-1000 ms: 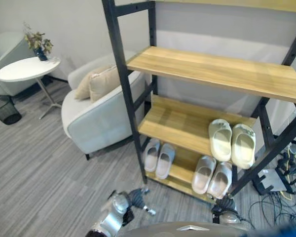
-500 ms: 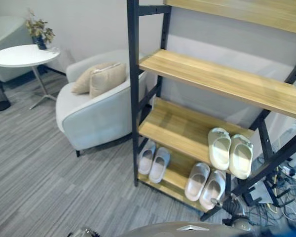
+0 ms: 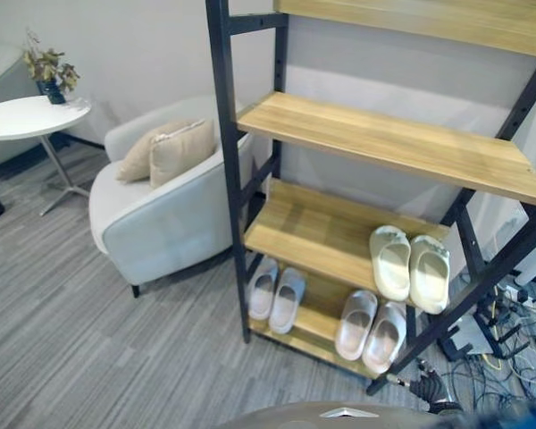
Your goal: Arrange the slippers neatly on the shoe rack.
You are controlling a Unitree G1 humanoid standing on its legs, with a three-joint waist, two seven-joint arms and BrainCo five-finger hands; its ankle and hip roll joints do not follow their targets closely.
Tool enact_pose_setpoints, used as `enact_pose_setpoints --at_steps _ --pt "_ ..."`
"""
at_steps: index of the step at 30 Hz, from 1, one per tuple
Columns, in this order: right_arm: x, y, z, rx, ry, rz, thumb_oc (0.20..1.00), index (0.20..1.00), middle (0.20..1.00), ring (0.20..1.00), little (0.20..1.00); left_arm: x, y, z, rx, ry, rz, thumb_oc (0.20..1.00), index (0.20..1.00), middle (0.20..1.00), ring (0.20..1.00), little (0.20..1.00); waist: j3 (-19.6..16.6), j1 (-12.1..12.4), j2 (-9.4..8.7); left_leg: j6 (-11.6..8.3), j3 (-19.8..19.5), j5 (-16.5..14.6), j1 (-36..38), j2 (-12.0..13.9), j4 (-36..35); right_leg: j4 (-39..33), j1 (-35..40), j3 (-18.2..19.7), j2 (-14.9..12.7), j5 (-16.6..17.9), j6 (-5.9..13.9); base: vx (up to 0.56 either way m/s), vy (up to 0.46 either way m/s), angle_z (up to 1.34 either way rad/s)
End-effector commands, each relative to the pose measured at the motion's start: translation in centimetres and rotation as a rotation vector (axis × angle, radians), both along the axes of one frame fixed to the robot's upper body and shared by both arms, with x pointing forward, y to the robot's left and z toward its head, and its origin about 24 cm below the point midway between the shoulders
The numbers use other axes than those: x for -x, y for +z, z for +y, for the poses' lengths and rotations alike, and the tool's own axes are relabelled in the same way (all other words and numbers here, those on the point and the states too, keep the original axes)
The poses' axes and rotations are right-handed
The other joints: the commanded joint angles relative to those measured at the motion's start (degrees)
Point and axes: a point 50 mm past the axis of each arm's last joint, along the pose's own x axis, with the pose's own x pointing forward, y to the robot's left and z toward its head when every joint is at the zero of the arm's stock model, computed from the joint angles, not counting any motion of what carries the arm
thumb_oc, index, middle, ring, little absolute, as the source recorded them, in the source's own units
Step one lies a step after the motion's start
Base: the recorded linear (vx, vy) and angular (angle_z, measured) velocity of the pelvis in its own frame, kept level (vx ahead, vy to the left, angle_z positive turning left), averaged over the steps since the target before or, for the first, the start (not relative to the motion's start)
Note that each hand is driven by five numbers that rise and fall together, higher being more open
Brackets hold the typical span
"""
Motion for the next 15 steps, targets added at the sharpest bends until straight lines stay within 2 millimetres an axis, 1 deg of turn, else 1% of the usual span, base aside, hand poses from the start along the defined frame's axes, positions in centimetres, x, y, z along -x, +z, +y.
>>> enact_pose_setpoints --at_steps 1,4,8,10,12,13,15 --pt "-3.0 1.6 -0.2 -0.011 0.059 -0.096 1.0 1.0 1.0 1.0 1.0 0.8 -0.4 -1.3 0.026 -0.025 0.052 1.0 1.0 1.0 1.0 1.0 0.73 0.04 1.17 1.81 -3.64 -2.05 0.93 -0.27 0.53 4.98 -1.38 -1.24 -0.47 -2.01 2.73 0.0 0.0 0.0" --pt "-3.8 2.1 -0.1 0.002 0.114 -0.099 1.0 1.0 1.0 1.0 1.0 0.2 -0.5 -1.6 0.035 -0.036 0.037 1.0 1.0 1.0 1.0 1.0 0.68 0.14 1.12 1.8 -3.96 -1.97 0.81 -0.31 0.53 4.91 -1.28 -1.32 -0.56 -1.96 2.77 0.0 -0.006 0.05" --pt "-4.7 2.8 -0.2 -0.001 0.13 -0.123 1.0 1.0 1.0 1.0 1.0 -0.3 -0.5 -1.9 0.05 -0.039 0.02 1.0 1.0 1.0 1.0 1.0 0.56 0.15 1.23 1.81 -4.29 -1.79 0.6 -0.35 0.53 4.89 -1.27 -1.56 -0.63 -1.85 2.79 0.0 0.0 0.0" --pt "-5.2 3.1 -0.3 -0.009 0.134 -0.144 1.0 1.0 1.0 1.0 1.0 -0.2 -0.6 -2.0 0.055 -0.037 0.021 1.0 1.0 1.0 1.0 1.0 0.49 0.16 1.28 1.82 -4.39 -1.74 0.52 -0.38 0.53 4.91 -1.29 -1.62 -0.62 -1.85 2.78 0.0 0.003 0.05" --pt "-6.0 3.6 -1.0 0.059 0.167 -0.169 1.0 1.0 1.0 1.0 1.0 -0.1 -0.6 -1.9 0.054 -0.028 0.019 1.0 1.0 1.0 1.0 1.0 0.46 0.26 1.26 1.8 -4.53 -1.68 0.4 -0.42 0.53 4.76 -1.27 -1.63 -0.64 -1.81 2.75 0.0 -0.003 0.08" --pt "-6.2 3.8 -1.0 0.067 0.171 -0.18 1.0 1.0 1.0 1.0 1.0 0.0 -0.6 -1.8 0.053 -0.025 0.021 1.0 1.0 1.0 1.0 1.0 0.45 0.27 1.26 1.81 -4.59 -1.66 0.38 -0.44 0.53 4.7 -1.25 -1.66 -0.64 -1.78 2.74 0.0 -0.004 0.05" --pt "-6.3 3.9 -1.2 0.075 0.171 -0.185 1.0 1.0 1.0 1.0 1.0 0.2 -0.6 -1.8 0.052 -0.024 0.027 1.0 1.0 1.0 1.0 1.0 0.47 0.27 1.28 1.81 -4.68 -1.61 0.31 -0.44 0.53 4.62 -1.21 -1.74 -0.67 -1.76 2.75 0.0 0.0 0.0"
